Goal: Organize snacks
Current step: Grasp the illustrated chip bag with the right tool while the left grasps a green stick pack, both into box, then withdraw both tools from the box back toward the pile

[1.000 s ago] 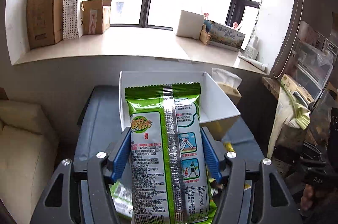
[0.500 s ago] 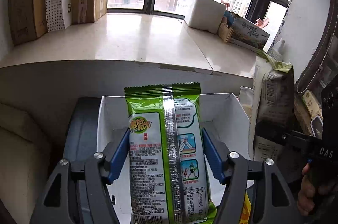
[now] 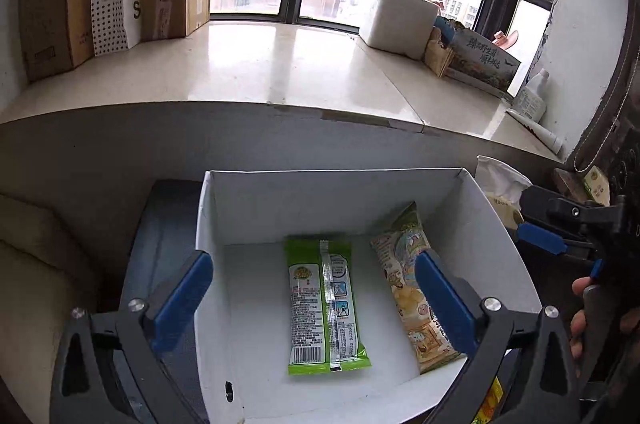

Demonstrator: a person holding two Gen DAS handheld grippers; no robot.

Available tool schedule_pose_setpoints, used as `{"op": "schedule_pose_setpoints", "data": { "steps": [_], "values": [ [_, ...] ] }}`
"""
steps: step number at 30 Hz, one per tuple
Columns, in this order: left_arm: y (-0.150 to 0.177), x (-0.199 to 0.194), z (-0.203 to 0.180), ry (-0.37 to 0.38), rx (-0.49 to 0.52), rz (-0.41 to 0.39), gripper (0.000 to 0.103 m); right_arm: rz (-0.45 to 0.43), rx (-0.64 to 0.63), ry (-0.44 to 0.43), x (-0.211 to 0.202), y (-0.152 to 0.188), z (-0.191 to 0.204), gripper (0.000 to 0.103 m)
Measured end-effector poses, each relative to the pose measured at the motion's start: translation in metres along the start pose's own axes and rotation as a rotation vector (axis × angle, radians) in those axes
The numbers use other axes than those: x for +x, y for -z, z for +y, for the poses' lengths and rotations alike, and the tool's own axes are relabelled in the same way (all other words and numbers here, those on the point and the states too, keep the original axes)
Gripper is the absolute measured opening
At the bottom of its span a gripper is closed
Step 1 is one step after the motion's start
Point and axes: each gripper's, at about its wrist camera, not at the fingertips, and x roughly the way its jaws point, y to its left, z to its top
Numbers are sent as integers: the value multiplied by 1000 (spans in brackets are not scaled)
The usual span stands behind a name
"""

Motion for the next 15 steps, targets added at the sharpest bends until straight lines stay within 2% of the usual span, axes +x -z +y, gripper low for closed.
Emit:
{"op": "schedule_pose_setpoints", "data": {
  "steps": [2, 5, 9, 11, 15],
  "values": [
    [4, -11, -3, 5, 30, -30, 103, -35, -32, -12, -14, 1, 7, 103],
    [13, -38, -9, -45, 70, -99, 103, -119, -146, -21, -41, 7, 27, 103],
    [29, -82, -17, 4, 101, -139, 103, -196, -334, 58, -79, 29, 50, 103],
    [40, -108, -24, -1, 138, -171, 103, -196, -399, 51, -95, 46, 61, 103],
    [73, -156, -29, 1, 189, -209, 103, -167, -450, 41, -120, 94, 70, 103]
  ]
}}
